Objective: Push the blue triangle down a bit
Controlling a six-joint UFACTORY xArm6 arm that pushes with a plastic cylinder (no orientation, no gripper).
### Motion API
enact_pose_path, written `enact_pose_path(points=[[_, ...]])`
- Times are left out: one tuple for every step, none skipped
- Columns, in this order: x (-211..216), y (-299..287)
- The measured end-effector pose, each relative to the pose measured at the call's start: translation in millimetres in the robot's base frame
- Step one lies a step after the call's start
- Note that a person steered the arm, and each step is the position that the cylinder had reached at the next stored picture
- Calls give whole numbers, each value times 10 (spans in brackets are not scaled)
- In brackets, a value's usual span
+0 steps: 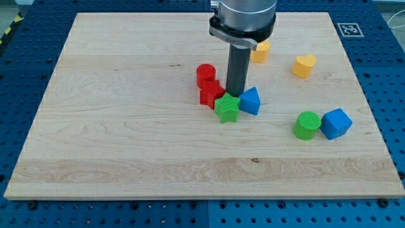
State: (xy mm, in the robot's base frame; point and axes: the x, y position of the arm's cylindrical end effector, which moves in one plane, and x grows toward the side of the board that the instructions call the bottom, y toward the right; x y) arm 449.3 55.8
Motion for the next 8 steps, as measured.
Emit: enact_pose_path(points=[[80, 68], [77, 68], [-70, 62], [-188, 71], [-176, 193], [-71, 344], [44, 494], [142, 602]])
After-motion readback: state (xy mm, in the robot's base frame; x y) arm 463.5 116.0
